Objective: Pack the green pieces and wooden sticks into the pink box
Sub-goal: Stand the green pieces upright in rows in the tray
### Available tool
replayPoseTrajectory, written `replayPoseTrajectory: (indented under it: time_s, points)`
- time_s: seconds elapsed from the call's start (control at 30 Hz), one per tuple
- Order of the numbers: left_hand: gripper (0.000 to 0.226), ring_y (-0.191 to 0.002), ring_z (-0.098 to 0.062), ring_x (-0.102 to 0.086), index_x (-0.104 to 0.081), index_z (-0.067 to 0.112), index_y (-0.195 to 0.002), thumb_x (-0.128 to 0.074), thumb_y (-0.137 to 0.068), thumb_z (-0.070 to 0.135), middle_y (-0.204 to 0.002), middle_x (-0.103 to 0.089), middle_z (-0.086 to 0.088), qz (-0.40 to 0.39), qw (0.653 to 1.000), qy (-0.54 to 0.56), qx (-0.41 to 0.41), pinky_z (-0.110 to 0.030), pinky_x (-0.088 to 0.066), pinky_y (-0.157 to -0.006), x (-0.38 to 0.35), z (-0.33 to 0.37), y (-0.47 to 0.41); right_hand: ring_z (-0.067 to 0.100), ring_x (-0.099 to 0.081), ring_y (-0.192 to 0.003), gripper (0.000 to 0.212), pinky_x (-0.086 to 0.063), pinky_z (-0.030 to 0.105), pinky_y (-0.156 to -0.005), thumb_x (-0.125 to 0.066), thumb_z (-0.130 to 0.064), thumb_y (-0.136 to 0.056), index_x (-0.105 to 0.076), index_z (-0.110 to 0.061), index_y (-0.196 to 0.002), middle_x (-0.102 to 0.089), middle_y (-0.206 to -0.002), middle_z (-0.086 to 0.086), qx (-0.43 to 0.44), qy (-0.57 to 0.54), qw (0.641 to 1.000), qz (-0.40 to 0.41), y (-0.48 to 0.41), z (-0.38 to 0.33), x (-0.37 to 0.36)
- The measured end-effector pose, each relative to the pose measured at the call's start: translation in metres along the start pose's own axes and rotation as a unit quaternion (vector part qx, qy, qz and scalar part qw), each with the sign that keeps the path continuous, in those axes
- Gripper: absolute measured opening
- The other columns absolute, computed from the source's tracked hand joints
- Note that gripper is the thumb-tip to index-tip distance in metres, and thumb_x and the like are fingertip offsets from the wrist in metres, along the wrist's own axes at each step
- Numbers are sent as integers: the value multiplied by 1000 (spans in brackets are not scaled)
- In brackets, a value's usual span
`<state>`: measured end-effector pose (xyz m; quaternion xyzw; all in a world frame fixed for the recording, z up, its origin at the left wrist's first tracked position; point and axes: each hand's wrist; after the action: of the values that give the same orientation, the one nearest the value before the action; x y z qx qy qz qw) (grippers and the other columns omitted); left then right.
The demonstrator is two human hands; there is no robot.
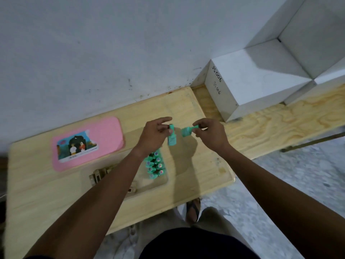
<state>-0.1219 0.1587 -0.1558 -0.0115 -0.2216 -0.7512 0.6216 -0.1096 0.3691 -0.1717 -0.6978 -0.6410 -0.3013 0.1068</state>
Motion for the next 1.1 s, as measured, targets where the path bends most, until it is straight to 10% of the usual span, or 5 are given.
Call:
replayPoseTrajectory:
  time_s: [0.43, 0.87, 1.1]
  points:
    - [28, -100, -22, -69, -66, 8, -115, -58, -92, -6, -101, -73, -15, 31, 983, 183, -1, -35, -55, -91, 38, -2, 79, 17, -67, -66, 15, -46, 13, -50, -73, -3, -83, -65, -1, -96, -71, -95, 19, -7, -211, 972, -101, 55, -52, 2]
    - [22, -82, -6, -72, -69, -2, -102, -65, -82, -11, -95, -73, -16, 153, 975, 159, 7, -24, -58, -79, 57, -36, 138, 17, -70, -69, 10, -56, 37, -73, -79, -12, -76, -75, -15, -85, -75, -74, 3, 88, -84, 971, -204, 88, -63, -34]
    - [23, -91, -20, -71, -75, 9, -103, -75, -81, 1, -103, -75, -11, 96, 991, 89, -3, -27, -54, -77, 54, -60, 155, -3, -64, -59, 13, -43, 16, -64, -79, -14, -78, -76, -25, -83, -76, -90, -7, 135, 22, 966, -220, 104, -56, -46]
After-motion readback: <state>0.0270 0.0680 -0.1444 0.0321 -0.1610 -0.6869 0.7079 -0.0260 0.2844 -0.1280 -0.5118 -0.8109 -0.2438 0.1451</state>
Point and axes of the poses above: each hand's wrist, its own y-axis away from the middle knuckle, its own x-axis out of the back of the hand, z = x × y
